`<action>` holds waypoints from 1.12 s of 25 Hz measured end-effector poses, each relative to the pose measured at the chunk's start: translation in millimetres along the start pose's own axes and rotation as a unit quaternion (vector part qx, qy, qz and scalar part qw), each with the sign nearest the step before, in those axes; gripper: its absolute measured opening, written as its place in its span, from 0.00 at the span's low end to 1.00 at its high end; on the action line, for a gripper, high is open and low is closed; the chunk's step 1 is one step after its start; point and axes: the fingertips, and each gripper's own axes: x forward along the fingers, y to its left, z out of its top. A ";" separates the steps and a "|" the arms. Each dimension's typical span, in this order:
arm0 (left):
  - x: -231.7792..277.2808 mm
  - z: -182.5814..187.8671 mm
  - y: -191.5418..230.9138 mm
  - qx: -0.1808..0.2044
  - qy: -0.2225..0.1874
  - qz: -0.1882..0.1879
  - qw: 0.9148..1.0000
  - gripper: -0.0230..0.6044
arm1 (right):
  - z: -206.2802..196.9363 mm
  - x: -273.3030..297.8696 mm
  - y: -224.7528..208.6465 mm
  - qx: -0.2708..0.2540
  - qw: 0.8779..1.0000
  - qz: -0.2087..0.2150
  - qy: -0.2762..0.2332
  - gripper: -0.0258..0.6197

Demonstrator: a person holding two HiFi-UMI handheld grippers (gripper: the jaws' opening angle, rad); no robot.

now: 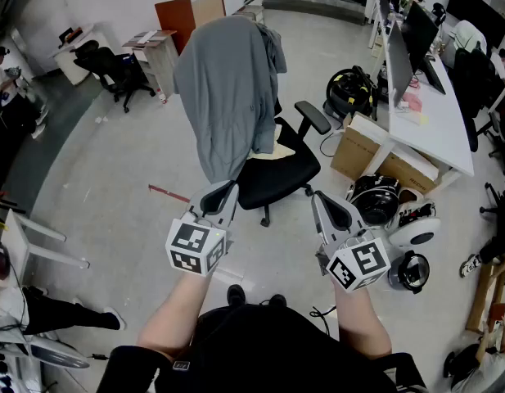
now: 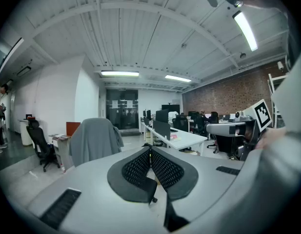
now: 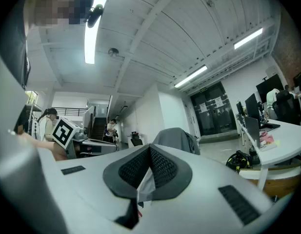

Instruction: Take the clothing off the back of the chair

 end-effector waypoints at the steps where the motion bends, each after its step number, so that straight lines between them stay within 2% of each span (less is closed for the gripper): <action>1: -1.9 1.6 -0.8 0.002 -0.001 0.001 1.000 0.05 | -0.3 -0.9 1.0 -0.001 1.000 0.001 0.002 0.06; 6: -14.5 7.0 -1.8 0.011 -0.007 0.004 1.000 0.05 | 1.2 -2.3 13.3 -0.002 1.000 0.009 0.005 0.06; 12: -26.8 2.5 6.5 0.004 -0.014 0.015 1.000 0.05 | 3.9 -2.8 22.0 -0.013 1.000 0.016 0.004 0.06; 19: -41.7 -10.4 13.4 -0.014 -0.013 0.034 0.999 0.05 | 4.1 -17.5 29.7 -0.001 0.999 0.033 0.007 0.06; 28: -29.2 -34.3 25.2 -0.033 -0.007 0.044 0.998 0.05 | -16.2 -16.8 9.8 0.014 0.999 0.020 0.029 0.06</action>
